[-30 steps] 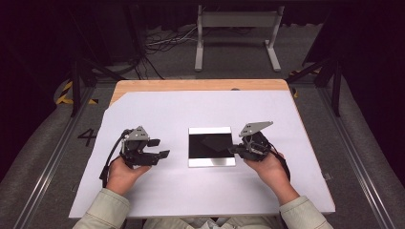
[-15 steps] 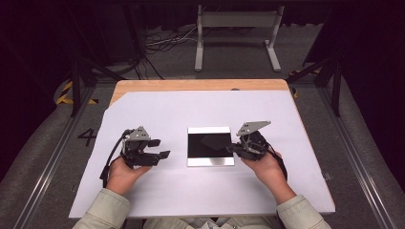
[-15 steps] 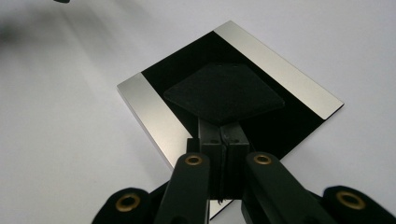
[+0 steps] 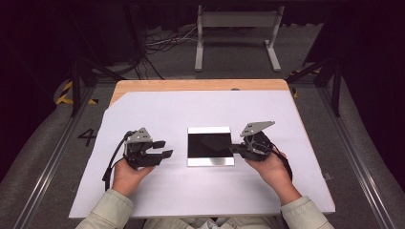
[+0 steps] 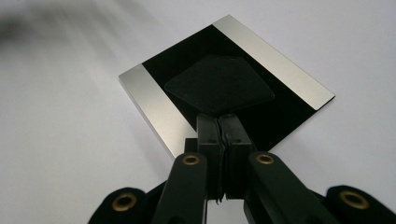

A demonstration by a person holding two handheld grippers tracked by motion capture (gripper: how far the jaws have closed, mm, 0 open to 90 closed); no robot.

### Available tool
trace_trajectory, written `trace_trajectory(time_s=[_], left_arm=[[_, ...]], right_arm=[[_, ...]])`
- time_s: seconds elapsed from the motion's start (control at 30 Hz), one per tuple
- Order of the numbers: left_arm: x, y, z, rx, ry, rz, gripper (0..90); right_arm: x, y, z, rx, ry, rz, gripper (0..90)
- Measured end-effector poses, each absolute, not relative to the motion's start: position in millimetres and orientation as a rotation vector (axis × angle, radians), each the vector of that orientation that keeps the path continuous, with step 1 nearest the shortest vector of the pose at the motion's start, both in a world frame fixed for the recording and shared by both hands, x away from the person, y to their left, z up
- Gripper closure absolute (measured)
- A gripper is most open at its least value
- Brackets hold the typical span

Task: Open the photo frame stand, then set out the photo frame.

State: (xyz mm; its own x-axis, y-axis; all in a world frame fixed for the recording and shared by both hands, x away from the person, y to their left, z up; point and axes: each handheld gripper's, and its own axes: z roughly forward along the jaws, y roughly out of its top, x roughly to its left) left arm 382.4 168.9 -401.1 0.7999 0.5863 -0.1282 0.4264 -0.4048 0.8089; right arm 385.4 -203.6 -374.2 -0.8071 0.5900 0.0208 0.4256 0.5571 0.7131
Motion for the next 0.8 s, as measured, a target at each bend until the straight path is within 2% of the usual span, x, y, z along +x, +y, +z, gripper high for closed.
trace_trajectory(time_s=[0.1, 0.37, 0.43, 0.6, 0.8], left_arm=[[382, 167, -398, 2.015, 0.745, 0.21, 54.6], [384, 168, -397, 1.987, 0.761, 0.215, 54.0], [384, 168, -396, 1.973, 0.773, 0.207, 53.0], [380, 163, -397, 2.024, 0.766, 0.286, 51.1], [380, 164, -398, 2.027, 0.774, 0.28, 49.8]], right_arm=[[383, -208, -372, 0.858, 2.56, 1.085, 88.3], [376, -221, -364, 0.883, 2.522, 1.113, 87.3], [375, -222, -360, 0.889, 2.511, 1.146, 84.9], [375, -221, -356, 0.896, 2.513, 1.218, 80.6], [383, -215, -349, 0.936, 2.512, 1.234, 75.1]])
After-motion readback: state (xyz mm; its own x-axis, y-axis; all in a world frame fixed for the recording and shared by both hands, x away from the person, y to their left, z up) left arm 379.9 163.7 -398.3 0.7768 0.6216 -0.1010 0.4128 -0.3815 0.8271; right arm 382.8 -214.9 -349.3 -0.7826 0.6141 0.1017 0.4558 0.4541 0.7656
